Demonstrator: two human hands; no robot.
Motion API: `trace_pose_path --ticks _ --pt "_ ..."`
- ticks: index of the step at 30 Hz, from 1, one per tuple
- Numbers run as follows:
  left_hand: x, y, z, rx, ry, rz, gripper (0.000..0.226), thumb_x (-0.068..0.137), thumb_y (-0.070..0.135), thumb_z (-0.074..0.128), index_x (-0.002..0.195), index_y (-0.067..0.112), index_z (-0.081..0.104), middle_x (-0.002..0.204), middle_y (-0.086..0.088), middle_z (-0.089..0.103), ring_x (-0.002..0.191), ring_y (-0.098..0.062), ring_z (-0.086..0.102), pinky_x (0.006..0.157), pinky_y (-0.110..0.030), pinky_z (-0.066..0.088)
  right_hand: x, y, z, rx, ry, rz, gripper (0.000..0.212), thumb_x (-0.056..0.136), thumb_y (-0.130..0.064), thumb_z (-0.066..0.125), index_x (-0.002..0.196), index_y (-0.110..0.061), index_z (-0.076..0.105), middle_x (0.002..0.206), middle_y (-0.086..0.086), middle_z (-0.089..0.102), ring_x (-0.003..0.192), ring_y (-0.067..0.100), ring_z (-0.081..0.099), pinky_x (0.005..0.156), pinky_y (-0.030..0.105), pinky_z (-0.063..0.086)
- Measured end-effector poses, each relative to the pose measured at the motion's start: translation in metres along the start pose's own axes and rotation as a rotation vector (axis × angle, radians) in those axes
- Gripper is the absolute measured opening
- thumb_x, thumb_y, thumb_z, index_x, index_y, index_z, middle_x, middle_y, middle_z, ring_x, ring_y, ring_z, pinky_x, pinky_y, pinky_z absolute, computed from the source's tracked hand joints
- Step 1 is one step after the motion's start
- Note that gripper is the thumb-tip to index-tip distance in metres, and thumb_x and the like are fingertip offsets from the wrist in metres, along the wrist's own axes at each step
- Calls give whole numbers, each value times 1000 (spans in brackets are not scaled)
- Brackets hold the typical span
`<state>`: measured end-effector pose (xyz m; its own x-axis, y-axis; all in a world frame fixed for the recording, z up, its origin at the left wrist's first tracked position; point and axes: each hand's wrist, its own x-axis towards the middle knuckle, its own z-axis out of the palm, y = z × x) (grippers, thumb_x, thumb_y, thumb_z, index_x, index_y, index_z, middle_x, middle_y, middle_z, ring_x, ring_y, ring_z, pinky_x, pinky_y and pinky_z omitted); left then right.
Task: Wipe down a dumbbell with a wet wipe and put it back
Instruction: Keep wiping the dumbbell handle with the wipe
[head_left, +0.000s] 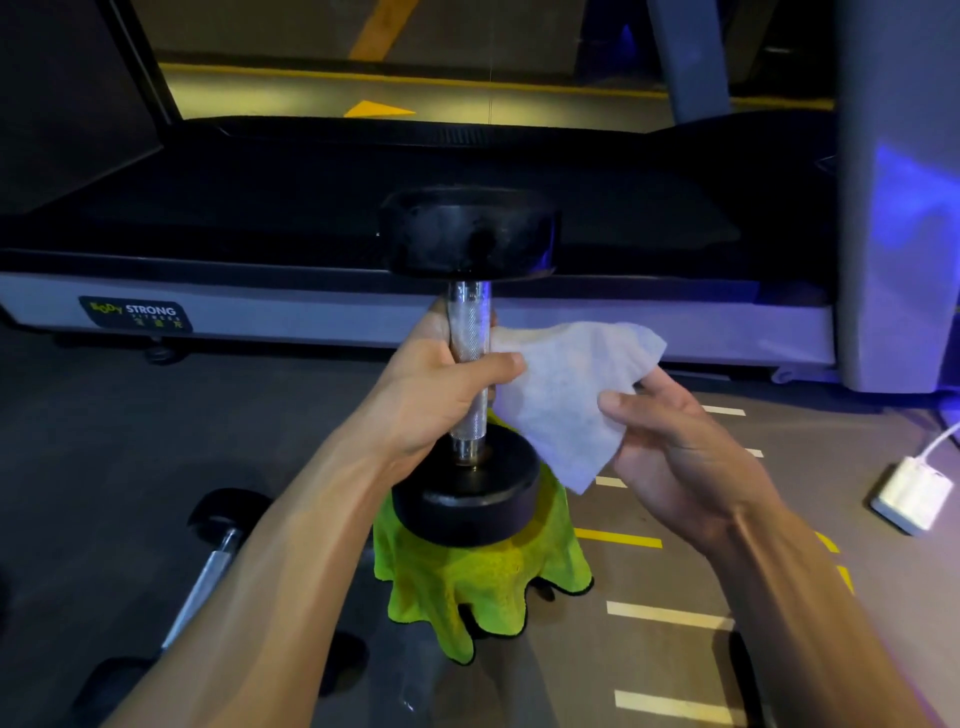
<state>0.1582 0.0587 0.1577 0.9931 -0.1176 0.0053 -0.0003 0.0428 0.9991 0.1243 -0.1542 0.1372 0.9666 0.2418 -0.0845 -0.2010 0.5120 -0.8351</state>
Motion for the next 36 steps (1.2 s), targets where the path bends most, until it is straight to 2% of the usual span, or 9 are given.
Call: trace_pose_path --ticks 5,10,15,19,23,26,29,32,36 --pt "-1 1 0 18 -10 7 27 93 -1 73 102 15 54 93 -17 61 82 -28 61 75 -41 55 4 -11 3 -49 222 -3 44 87 -15 63 128 1 64 122 23 72 110 34 70 96 50 56" --pt "2 1 -1 50 -23 22 28 84 16 79 102 13 58 89 -13 65 81 -26 65 81 -45 61 -2 -12 9 -121 109 97 48 99 -39 49 137 -12 61 128 11 73 118 27 70 95 48 60" --pt "-1 0 -1 51 0 31 23 95 2 74 99 15 55 89 -8 64 85 -24 64 91 -48 59 -7 -12 0 -369 113 -9 41 92 -6 63 133 -16 64 123 10 75 111 31 73 87 46 61" --pt "-2 0 1 53 -6 46 25 94 -4 71 98 14 54 81 -3 64 68 -12 67 73 -37 64 -7 -15 -7 -436 151 -112 29 101 -4 53 122 -13 72 116 13 77 101 29 76 80 41 62" --pt "0 0 4 72 18 80 29 90 -7 75 94 16 57 83 -3 62 68 -9 61 64 -23 54 -13 -30 -11 -606 8 -322 44 99 6 51 103 -25 82 103 -3 79 94 11 73 79 25 58" --pt "0 -1 4 44 28 64 32 88 -11 74 92 16 59 81 -2 62 70 -14 62 72 -39 59 -18 -41 -19 -1031 -71 -467 47 89 20 50 98 -15 81 97 7 75 90 22 69 77 37 55" --pt "-1 0 4 20 23 67 31 78 -6 79 87 19 61 81 -4 65 77 -28 64 84 -59 60 -20 -44 -17 -1145 -20 -516 45 74 12 39 82 -8 77 87 7 63 80 25 61 65 33 48" --pt "0 0 5 63 34 78 31 79 -10 71 87 18 60 80 -3 66 69 -18 64 69 -37 58 -22 -38 -12 -1065 125 -480 46 69 7 33 66 -23 67 68 -4 53 57 16 45 51 21 35" --pt "0 0 5 105 50 95 31 74 -5 71 87 20 61 84 -3 68 76 -22 62 72 -39 53 -17 -27 -13 -943 272 -346 31 77 -2 36 70 -17 62 67 33 40 57 37 32 54 34 26"
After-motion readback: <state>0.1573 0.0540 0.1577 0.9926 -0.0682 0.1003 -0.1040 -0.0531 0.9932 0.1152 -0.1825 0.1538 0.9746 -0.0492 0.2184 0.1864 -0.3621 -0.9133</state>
